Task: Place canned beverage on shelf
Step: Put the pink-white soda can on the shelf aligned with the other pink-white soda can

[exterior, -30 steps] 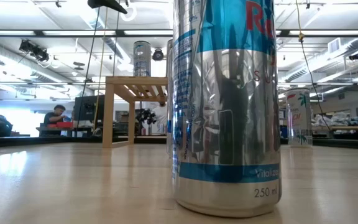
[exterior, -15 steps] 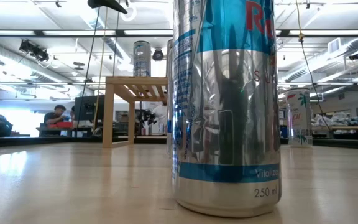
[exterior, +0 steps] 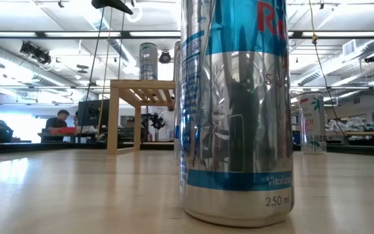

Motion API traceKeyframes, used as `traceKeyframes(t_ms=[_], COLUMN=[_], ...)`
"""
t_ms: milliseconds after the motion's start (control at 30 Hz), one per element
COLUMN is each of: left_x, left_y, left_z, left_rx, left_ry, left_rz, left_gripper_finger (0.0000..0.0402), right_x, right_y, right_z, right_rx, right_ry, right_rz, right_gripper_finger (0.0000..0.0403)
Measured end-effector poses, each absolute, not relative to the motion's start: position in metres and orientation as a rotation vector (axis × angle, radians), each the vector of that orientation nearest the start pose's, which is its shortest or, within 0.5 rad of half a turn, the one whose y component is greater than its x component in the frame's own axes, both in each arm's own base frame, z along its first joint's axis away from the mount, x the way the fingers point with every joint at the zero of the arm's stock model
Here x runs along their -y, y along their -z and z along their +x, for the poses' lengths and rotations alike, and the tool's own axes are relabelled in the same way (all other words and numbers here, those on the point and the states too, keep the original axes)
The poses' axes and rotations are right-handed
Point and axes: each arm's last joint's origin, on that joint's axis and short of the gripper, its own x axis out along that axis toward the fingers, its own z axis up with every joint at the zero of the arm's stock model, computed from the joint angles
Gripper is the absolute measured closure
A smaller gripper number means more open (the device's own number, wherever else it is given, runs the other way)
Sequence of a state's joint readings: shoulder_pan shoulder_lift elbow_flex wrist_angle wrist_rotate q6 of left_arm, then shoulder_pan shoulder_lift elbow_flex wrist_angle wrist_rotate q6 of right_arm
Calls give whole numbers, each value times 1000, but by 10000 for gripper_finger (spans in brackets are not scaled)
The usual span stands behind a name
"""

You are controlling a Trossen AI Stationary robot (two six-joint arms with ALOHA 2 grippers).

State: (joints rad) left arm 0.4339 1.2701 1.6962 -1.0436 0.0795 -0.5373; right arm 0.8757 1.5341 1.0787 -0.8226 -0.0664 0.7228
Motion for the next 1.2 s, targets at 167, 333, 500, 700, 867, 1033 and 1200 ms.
traceKeyframes(t_ms=[167, 333, 500, 700, 867, 1033, 1200], left_x=[-90, -90, -90, -90, -88, -87, -84], left_y=[-456, -456, -456, -455, -450, -447, -447], left_z=[200, 200, 200, 199, 196, 193, 195], left_rx=[-497, -497, -498, -503, -563, -610, -629], left_ry=[-499, -499, -499, -500, -514, -524, -486], left_rz=[-673, -673, -674, -676, -688, -694, -621], left_gripper_finger=[8, 8, 8, 8, 8, 8, 8], right_x=[-204, -182, -150, -100, -56, -10, 35], right_y=[-240, -269, -305, -350, -382, -402, -414], right_z=[191, 209, 230, 247, 254, 255, 251], right_rx=[-1461, -1476, -1455, -1400, -1334, -1279, -1238], right_ry=[-279, -268, -250, -199, -151, -94, -18], right_rz=[5, -45, -77, -102, -107, -119, -124], right_gripper_finger=[84, 84, 84, 84, 84, 84, 84])
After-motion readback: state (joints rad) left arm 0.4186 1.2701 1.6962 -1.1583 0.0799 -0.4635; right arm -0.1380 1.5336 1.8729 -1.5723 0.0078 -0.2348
